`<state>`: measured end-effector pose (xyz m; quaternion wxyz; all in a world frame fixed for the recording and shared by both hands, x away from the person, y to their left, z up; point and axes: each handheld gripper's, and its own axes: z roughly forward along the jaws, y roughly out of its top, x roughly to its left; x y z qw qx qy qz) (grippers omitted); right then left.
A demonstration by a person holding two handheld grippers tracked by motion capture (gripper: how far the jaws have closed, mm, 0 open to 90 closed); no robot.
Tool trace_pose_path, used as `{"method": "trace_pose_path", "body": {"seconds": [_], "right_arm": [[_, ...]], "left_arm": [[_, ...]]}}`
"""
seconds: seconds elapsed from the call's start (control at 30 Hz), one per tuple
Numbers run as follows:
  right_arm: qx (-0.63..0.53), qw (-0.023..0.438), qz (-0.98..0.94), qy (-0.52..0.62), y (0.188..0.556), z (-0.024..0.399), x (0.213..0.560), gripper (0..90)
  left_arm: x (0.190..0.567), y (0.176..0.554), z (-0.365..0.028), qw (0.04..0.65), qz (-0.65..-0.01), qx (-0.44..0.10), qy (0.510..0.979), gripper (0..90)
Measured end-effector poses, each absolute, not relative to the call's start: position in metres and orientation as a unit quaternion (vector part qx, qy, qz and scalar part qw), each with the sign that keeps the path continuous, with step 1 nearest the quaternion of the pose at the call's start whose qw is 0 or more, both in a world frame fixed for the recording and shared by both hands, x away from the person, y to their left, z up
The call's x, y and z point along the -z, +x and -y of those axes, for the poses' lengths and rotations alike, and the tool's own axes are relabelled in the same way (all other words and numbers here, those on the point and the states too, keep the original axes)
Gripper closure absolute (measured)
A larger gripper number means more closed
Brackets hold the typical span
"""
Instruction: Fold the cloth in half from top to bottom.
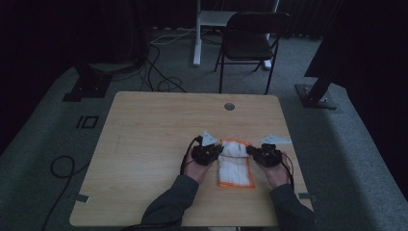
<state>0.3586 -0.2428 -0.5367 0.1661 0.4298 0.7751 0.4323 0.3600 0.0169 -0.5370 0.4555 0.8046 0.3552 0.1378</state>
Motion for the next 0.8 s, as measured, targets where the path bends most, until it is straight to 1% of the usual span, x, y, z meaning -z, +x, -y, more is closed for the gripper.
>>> {"method": "trace_pose_path", "body": {"seconds": [0.07,0.17,0.33,0.47,0.53,0.57,0.7,0.8], "right_arm": [[-0.422,0.165,-0.784,0.425,0.351,0.24,0.545,83.8],[-0.415,0.153,-0.787,0.431,0.343,0.239,0.555,80.4],[-0.422,0.136,-0.788,0.426,0.333,0.246,0.555,66.5],[-0.435,0.139,-0.784,0.421,0.328,0.252,0.548,54.6],[-0.437,0.135,-0.783,0.422,0.329,0.252,0.546,50.3],[-0.442,0.141,-0.782,0.416,0.327,0.253,0.543,48.4],[-0.468,0.158,-0.773,0.398,0.318,0.256,0.532,48.9],[-0.473,0.172,-0.765,0.402,0.317,0.259,0.527,54.9]], "left_arm": [[0.545,0.353,-0.018,0.446,-0.352,-0.134,0.812,85.7],[0.552,0.346,-0.019,0.44,-0.351,-0.125,0.817,81.8],[0.553,0.335,-0.025,0.437,-0.342,-0.119,0.823,76.4],[0.553,0.329,-0.03,0.433,-0.336,-0.113,0.829,71.0],[0.552,0.326,-0.032,0.434,-0.33,-0.116,0.83,67.4],[0.551,0.324,-0.033,0.434,-0.328,-0.116,0.831,67.1],[0.546,0.32,-0.039,0.436,-0.323,-0.127,0.83,67.0],[0.543,0.32,-0.043,0.439,-0.328,-0.133,0.826,67.0]]}}
